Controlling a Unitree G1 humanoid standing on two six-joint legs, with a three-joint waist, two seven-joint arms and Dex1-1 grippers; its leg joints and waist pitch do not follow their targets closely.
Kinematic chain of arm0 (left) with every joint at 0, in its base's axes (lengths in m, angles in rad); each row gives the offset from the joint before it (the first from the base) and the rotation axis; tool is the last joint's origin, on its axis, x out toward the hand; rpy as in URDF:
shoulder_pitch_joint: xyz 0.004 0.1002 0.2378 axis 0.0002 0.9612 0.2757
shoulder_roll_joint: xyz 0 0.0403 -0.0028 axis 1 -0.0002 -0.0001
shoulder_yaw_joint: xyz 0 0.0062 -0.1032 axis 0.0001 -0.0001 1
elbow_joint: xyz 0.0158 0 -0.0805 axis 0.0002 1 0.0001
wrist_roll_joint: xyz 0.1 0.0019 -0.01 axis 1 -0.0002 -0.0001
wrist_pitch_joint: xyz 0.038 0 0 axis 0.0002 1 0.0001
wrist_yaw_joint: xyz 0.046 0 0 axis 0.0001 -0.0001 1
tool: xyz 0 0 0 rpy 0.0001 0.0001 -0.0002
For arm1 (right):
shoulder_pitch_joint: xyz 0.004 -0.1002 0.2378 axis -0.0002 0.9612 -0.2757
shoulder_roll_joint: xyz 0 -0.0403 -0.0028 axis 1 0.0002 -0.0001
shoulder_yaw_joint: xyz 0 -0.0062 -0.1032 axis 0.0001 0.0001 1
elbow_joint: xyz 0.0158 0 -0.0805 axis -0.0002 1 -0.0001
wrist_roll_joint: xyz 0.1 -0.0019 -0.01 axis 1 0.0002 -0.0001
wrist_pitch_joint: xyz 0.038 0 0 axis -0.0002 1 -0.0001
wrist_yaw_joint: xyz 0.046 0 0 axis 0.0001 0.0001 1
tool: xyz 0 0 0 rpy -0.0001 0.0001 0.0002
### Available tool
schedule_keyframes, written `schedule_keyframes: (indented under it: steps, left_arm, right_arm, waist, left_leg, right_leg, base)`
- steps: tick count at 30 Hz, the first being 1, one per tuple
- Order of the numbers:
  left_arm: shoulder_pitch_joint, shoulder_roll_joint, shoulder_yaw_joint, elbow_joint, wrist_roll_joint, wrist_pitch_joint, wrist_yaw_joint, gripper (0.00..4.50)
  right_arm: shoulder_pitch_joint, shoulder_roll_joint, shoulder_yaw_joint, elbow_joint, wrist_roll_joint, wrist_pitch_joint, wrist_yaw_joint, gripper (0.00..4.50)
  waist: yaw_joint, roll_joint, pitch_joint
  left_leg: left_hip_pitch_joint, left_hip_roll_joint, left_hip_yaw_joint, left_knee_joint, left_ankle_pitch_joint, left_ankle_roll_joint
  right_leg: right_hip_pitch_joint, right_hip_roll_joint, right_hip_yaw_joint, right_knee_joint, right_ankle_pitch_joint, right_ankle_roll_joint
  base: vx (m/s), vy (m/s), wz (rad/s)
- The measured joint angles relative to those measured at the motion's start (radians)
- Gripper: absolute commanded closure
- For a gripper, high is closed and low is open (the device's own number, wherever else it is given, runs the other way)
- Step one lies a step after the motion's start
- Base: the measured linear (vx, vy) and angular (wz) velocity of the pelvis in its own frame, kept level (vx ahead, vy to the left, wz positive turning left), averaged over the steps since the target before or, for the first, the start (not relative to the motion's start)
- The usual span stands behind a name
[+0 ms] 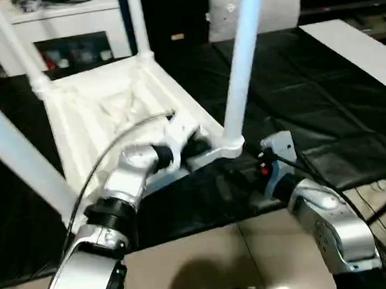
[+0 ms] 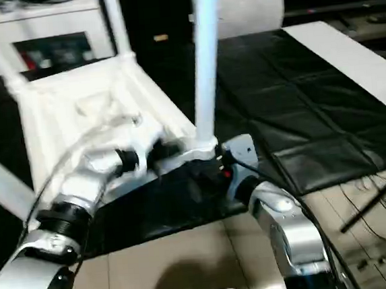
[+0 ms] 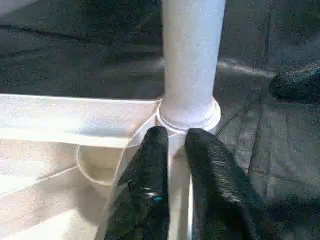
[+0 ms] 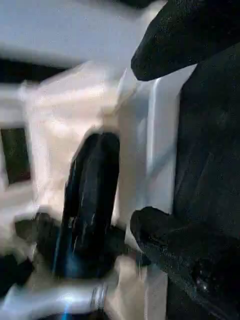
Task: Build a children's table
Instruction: Rotate leg to tighten
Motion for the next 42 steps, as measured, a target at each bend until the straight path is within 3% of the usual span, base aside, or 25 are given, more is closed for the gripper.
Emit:
schedule_keyframes:
  steps: [4, 7, 12, 17, 20, 21, 26, 32, 36, 39, 42]
  left_arm:
    - [0.168, 0.012, 0.003, -0.195, -0.048, 0.030, -0.008, 3.22]
    - [0.210, 0.026, 0.013, -0.276, -0.054, 0.062, -0.009, 2.87]
    - [0.409, 0.054, 0.048, -0.538, -0.102, 0.156, 0.003, 2.67]
    - [0.597, 0.116, 0.045, -0.684, -0.129, 0.211, -0.012, 2.31]
    - [0.729, 0.213, 0.061, -0.835, -0.167, 0.274, -0.059, 1.98]
    - [0.790, 0.280, 0.076, -0.907, -0.194, 0.315, -0.098, 1.96]
    - [0.924, 0.455, 0.172, -1.046, -0.254, 0.435, -0.218, 1.60]
    - [0.974, 0.558, 0.304, -1.059, -0.300, 0.488, -0.290, 1.53]
    - [0.919, 0.599, 0.411, -1.001, -0.327, 0.482, -0.293, 1.53]
    - [0.870, 0.655, 0.473, -0.927, -0.339, 0.464, -0.299, 1.53]
    - [0.782, 0.622, 0.473, -0.889, -0.369, 0.461, -0.285, 1.53]
  right_arm:
    - [-0.006, -0.003, 0.006, -0.038, 0.038, 0.011, 0.025, 0.00]
    - [-0.037, -0.002, 0.008, -0.034, 0.039, 0.015, 0.023, 0.00]
    - [-0.152, 0.000, 0.008, 0.038, 0.036, 0.009, 0.026, 0.00]
    - [-0.230, -0.019, -0.001, 0.158, 0.012, -0.022, 0.018, 0.00]
    - [-0.296, -0.037, -0.021, 0.269, -0.015, -0.064, -0.020, 0.00]
    - [-0.322, -0.045, -0.036, 0.315, -0.019, -0.084, -0.030, 0.00]
    - [-0.381, -0.077, -0.079, 0.451, -0.034, -0.155, -0.086, 0.00]
    - [-0.401, -0.117, -0.113, 0.548, -0.066, -0.212, -0.142, 0.00]
    - [-0.374, -0.127, -0.114, 0.549, -0.080, -0.205, -0.147, 0.00]
    - [-0.294, -0.111, -0.070, 0.506, -0.081, -0.158, -0.104, 0.00]
    - [-0.234, -0.101, -0.027, 0.471, -0.081, -0.099, -0.085, 0.00]
  waist:
    - [0.013, -0.001, 0.000]
    - [0.028, -0.003, 0.000]
    - [0.026, -0.013, -0.004]
    - [0.027, -0.029, -0.006]
    - [0.030, -0.038, -0.006]
    - [0.029, -0.043, -0.006]
    - [0.045, -0.058, 0.000]
    - [0.053, -0.066, 0.002]
    - [0.046, -0.071, 0.003]
    - [0.032, -0.074, 0.002]
    - [0.023, -0.070, 0.005]
  left_leg:
    - [0.001, 0.000, 0.001, 0.000, 0.000, 0.000]
    - [0.002, 0.000, 0.002, 0.000, 0.001, -0.001]
    - [0.003, 0.000, 0.009, 0.000, 0.001, -0.002]
    - [0.004, 0.001, 0.010, 0.000, 0.001, -0.002]
    - [0.005, 0.001, 0.011, 0.000, 0.001, -0.003]
    - [0.005, 0.001, 0.011, 0.000, 0.002, -0.003]
    - [0.011, -0.002, 0.013, 0.000, 0.002, -0.004]
    - [0.015, -0.006, 0.013, 0.000, 0.002, -0.003]
    - [0.017, -0.006, 0.012, 0.000, 0.002, -0.003]
    - [0.017, -0.006, 0.007, 0.000, 0.002, -0.004]
    - [0.017, -0.007, 0.006, 0.000, 0.002, -0.004]
  right_leg:
    - [-0.001, 0.001, 0.004, 0.001, 0.000, 0.000]
    - [-0.002, 0.002, 0.007, 0.001, 0.000, 0.000]
    - [-0.002, 0.003, 0.015, 0.003, -0.001, 0.001]
    - [-0.005, 0.005, 0.018, 0.004, -0.001, 0.001]
    - [-0.007, 0.005, 0.020, 0.005, -0.001, 0.001]
    - [-0.007, 0.005, 0.021, 0.008, -0.001, 0.001]
    - [-0.007, 0.005, 0.029, 0.015, -0.003, 0.004]
    - [-0.004, 0.012, 0.047, 0.016, -0.006, 0.009]
    - [-0.004, 0.019, 0.055, 0.015, -0.007, 0.009]
    - [-0.004, 0.021, 0.053, 0.015, -0.007, 0.009]
    - [-0.004, 0.021, 0.054, 0.013, -0.007, 0.009]
  base:
    - [0.000, 0.000, 0.00]
    - [0.000, 0.000, 0.00]
    - [0.000, 0.000, 0.00]
    - [0.000, 0.000, 0.00]
    - [0.000, 0.000, 0.00]
    - [0.000, 0.000, 0.00]
    - [0.000, 0.000, 0.00]
    - [0.000, 0.000, 0.00]
    - [0.000, 0.000, 0.00]
    - [0.000, 0.000, 0.00]
    - [0.000, 0.000, 0.00]
